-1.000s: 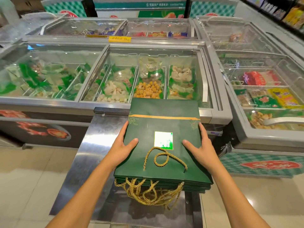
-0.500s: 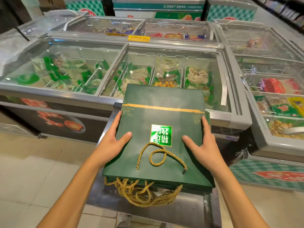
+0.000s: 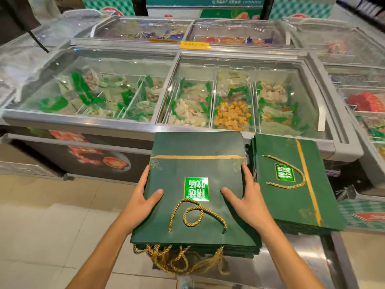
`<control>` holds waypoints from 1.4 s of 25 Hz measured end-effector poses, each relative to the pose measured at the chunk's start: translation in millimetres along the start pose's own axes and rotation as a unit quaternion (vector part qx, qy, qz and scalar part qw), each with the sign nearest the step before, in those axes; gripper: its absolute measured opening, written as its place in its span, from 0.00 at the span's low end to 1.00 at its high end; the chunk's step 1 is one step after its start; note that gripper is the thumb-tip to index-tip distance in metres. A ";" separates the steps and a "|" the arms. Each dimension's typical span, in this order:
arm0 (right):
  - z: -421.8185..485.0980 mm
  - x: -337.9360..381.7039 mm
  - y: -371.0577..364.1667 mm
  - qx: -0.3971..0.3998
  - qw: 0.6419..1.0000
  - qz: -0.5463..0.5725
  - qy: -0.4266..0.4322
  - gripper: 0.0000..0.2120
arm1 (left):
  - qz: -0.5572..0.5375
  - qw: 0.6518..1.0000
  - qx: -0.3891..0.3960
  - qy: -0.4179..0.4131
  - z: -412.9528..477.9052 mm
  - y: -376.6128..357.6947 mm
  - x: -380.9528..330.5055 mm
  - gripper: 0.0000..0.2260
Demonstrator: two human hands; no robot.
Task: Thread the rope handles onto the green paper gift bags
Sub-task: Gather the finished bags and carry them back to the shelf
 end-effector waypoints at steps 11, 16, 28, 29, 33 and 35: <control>8.7 -36.8 -47.9 0.012 0.995 -0.053 -0.086 0.47 | 0.034 0.996 0.055 0.068 23.3 -2.1 53.0 0.35; 8.8 -32.3 -50.7 0.010 0.982 -0.169 -0.085 0.41 | 0.092 0.990 0.081 0.065 29.0 1.0 59.0 0.37; -0.5 11.5 -42.4 -0.005 0.856 -0.486 0.178 0.07 | 0.519 0.839 0.023 -0.161 24.5 -16.6 -31.8 0.16; -1.7 10.8 -33.4 -0.011 0.852 -0.489 0.185 0.07 | 0.523 0.833 0.029 -0.176 21.8 -27.6 -41.3 0.15; -8.5 4.5 20.9 -0.063 0.870 -0.451 0.189 0.06 | 0.535 0.821 0.032 -0.197 18.5 -73.4 -67.0 0.16; -12.0 -8.9 60.3 -0.094 0.878 -0.432 0.185 0.06 | 0.538 0.819 0.034 -0.199 20.0 -104.6 -77.3 0.17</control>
Point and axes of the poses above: each hand's wrist, its own z-axis towards the middle knuckle, its own y-axis out of the back of the hand, x = y × z, the point moved 3 cm from there along z, towards the middle knuckle, and after that the axes turned 5 degrees about z, right-handed, at the moved point
